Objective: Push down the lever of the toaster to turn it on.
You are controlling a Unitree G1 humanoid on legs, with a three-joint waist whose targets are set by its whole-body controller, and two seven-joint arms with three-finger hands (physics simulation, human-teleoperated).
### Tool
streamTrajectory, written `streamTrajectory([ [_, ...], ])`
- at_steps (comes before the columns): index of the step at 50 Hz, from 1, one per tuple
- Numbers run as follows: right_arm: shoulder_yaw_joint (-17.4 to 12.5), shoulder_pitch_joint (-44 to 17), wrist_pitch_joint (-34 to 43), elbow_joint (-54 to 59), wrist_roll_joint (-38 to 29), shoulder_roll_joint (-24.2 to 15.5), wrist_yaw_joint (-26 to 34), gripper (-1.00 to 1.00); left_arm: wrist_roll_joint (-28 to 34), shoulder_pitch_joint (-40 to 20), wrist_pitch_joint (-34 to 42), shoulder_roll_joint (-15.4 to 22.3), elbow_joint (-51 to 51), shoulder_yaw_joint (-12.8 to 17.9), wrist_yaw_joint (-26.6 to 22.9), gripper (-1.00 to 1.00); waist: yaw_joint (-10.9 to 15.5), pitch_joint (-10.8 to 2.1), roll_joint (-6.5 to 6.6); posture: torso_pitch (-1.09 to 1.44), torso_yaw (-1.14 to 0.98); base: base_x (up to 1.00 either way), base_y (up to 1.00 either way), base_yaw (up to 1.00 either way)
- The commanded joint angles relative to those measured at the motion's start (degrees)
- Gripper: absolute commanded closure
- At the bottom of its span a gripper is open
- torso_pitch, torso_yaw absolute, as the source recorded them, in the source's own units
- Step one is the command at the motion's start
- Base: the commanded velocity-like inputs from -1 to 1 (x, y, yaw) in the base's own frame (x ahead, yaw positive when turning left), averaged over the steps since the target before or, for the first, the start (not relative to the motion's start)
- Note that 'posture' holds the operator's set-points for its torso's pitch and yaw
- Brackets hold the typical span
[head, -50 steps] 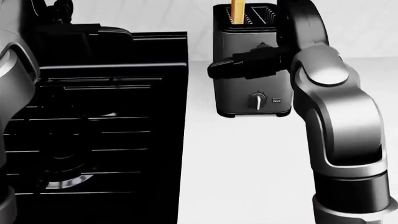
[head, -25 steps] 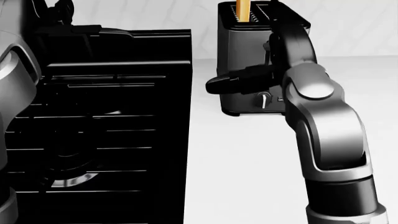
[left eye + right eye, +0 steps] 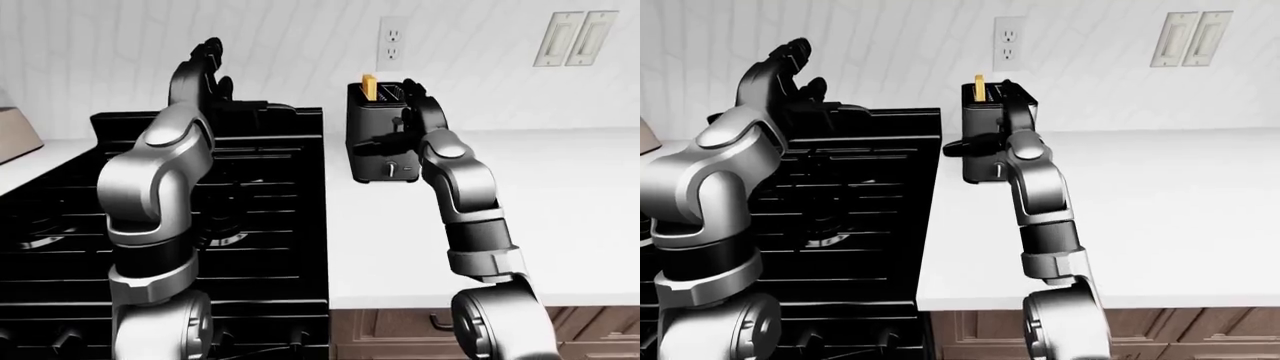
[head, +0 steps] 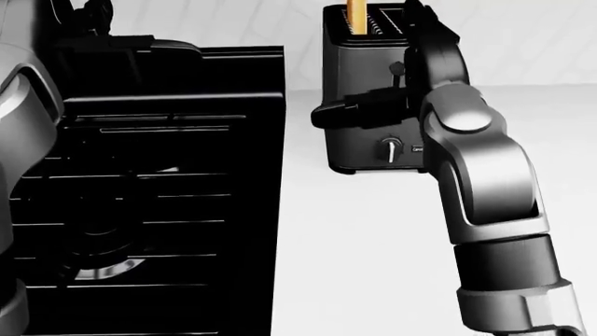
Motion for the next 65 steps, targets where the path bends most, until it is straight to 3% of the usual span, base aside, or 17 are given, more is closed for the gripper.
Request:
streamTrajectory([
  [1, 0.01, -2.44, -1.69, -1.42, -0.03, -0.31, 0.0, -1.0, 0.0, -2.27, -1.42, 0.56, -1.51, 0.47, 0.16, -1.0, 0.04, -0.8, 0.03, -0.37, 0.0, 0.0, 0.0, 0.0],
  [32, 0.5, 0.49, -2.72, 1.56, -0.17, 1.13, 0.45, -1.0, 0.12, -1.7, -1.6, 0.14, -1.86, 0.22, 0.18, -1.0, -0.06, -1.03, -0.04, -0.37, 0.0, 0.0, 0.0, 0.0],
  [65, 0.22, 3.11, -9.27, 9.73, 0.71, 1.73, -0.98, -1.0, 0.02, -2.56, -1.35, 0.45, -1.61, 0.23, 0.06, -1.0, -0.16, -1.05, -0.06, -0.37, 0.0, 0.0, 0.0, 0.0],
])
